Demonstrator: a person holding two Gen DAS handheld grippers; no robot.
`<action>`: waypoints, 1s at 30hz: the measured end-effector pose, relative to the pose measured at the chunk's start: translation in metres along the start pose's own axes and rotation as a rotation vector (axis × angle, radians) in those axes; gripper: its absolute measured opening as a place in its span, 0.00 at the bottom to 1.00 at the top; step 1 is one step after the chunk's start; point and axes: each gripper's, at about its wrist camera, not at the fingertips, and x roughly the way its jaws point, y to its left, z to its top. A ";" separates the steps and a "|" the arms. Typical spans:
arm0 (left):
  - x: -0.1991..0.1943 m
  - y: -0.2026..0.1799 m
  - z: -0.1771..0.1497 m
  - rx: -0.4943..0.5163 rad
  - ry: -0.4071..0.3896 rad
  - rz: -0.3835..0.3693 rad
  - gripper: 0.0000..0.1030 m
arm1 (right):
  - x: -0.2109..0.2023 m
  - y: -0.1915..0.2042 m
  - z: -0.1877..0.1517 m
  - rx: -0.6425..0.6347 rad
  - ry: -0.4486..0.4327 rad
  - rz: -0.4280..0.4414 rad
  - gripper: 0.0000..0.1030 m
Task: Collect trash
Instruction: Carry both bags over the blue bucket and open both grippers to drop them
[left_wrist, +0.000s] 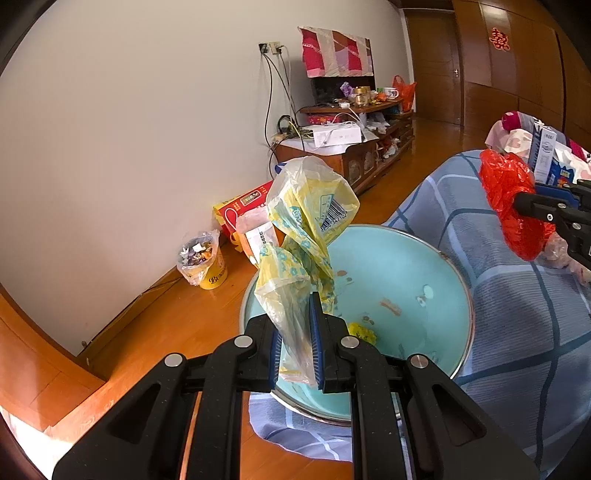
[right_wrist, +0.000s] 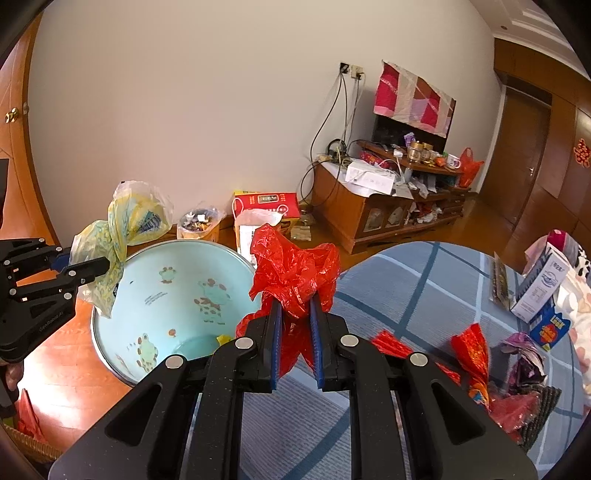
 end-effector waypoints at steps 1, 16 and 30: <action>0.001 0.001 0.000 -0.002 0.002 0.002 0.13 | 0.001 0.001 0.000 -0.003 0.002 0.002 0.14; 0.007 0.007 0.001 -0.026 0.009 0.018 0.13 | 0.015 0.015 0.006 -0.034 0.020 0.021 0.14; 0.009 0.009 0.001 -0.033 0.021 0.027 0.13 | 0.019 0.023 0.008 -0.046 0.024 0.036 0.14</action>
